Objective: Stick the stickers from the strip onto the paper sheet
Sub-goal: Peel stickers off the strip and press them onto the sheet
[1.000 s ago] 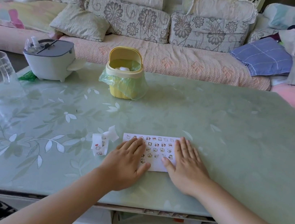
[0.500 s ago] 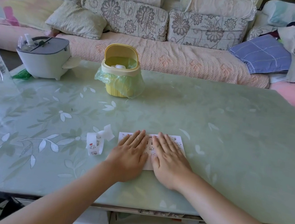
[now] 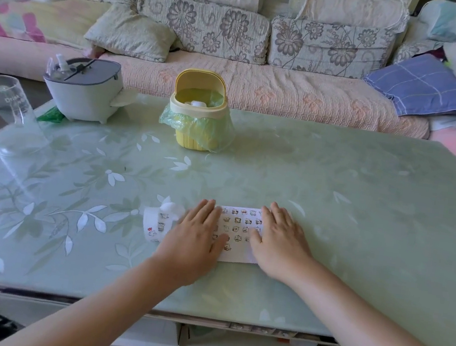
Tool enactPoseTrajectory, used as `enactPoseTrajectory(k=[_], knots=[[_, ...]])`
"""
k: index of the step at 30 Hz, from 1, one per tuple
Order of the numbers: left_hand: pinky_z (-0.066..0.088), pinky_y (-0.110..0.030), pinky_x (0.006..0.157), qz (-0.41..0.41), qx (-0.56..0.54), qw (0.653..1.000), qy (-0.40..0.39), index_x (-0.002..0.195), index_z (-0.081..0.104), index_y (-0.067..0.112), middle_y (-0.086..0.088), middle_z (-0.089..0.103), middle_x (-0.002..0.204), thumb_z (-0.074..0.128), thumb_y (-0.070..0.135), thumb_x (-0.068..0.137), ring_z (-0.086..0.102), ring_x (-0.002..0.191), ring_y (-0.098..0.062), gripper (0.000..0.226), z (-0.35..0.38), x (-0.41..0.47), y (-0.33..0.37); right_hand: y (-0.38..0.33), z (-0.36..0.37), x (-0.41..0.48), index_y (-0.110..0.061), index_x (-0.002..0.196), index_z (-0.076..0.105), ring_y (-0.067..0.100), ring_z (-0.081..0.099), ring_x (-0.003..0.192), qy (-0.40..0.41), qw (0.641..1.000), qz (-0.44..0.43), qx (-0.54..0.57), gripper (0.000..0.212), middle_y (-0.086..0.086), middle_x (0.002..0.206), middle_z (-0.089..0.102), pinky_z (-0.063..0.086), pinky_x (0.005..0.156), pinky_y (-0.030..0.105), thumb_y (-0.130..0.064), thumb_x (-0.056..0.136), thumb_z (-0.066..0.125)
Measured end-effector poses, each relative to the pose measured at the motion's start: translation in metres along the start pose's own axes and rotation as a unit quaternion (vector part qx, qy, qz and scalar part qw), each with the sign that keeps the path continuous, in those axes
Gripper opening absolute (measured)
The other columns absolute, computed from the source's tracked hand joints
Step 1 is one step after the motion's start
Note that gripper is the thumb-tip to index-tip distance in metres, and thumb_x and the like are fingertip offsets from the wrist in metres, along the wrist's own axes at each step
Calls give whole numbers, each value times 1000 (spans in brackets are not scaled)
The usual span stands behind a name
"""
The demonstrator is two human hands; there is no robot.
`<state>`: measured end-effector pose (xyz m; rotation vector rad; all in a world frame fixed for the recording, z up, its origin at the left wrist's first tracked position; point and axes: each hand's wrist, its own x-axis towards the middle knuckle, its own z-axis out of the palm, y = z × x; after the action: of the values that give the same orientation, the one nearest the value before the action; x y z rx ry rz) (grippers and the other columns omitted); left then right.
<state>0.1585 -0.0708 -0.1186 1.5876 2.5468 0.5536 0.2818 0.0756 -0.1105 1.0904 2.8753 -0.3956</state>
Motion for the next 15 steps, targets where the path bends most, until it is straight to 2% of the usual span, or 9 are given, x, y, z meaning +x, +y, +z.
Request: enactPoseTrajectory(k=[1, 2, 4, 6, 8, 11, 15], knots=[[26, -37, 118, 28, -16, 999, 32, 149, 33, 15, 0, 30, 158, 31, 45, 100, 22, 147, -15, 58, -7, 0, 2, -5, -3, 0, -16, 158, 13, 24, 1, 154, 10, 1000, -14, 3, 64, 6, 168, 0, 9, 123, 44, -44, 104, 30], [40, -39, 108, 55, -30, 996, 69, 141, 44, 15, 1, 45, 147, 33, 42, 98, 38, 137, -18, 53, -14, 0, 3, -12, -5, 0, -17, 157, 18, 24, 5, 153, 25, 999, -38, -3, 62, 6, 167, 5, 12, 122, 44, -43, 103, 34], [50, -39, 86, 86, -38, 986, 140, 123, 57, 17, 3, 59, 120, 40, 34, 93, 54, 111, -20, 39, -29, -1, -1, -26, -11, -1, -20, 151, 31, 24, 21, 148, 56, 994, -89, -3, 54, 4, 159, 23, 21, 118, 41, -39, 101, 42], [49, -36, 73, 77, -37, 978, 189, 110, 60, 18, 6, 59, 104, 51, 23, 90, 55, 97, -19, 22, -44, -3, -10, -44, -18, -3, -25, 137, 49, 21, 44, 130, 61, 990, -117, 44, 39, -3, 141, 44, 35, 107, 38, -35, 99, 49], [45, -32, 67, 46, -41, 974, 219, 100, 59, 16, 6, 56, 93, 60, 11, 86, 53, 88, -17, 14, -57, -7, -24, -63, -23, -6, -29, 115, 63, 16, 58, 108, 36, 985, -123, 116, 21, -9, 121, 58, 46, 94, 35, -31, 96, 53], [39, -30, 68, -21, -42, 972, 230, 92, 57, 16, 8, 53, 87, 59, 6, 83, 51, 84, -17, 13, -69, -15, -43, -88, -23, -8, -30, 91, 68, 14, 64, 90, 2, 974, -136, 184, 10, -12, 98, 70, 53, 83, 31, -29, 91, 57], [32, -30, 64, -164, -58, 966, 193, 91, 52, 20, 10, 51, 87, 51, 19, 88, 48, 85, -19, 3, -82, -24, -59, -111, -19, -5, -31, 86, 71, 10, 68, 86, -25, 958, -131, 253, 10, -15, 90, 72, 55, 84, 33, -36, 86, 63]])
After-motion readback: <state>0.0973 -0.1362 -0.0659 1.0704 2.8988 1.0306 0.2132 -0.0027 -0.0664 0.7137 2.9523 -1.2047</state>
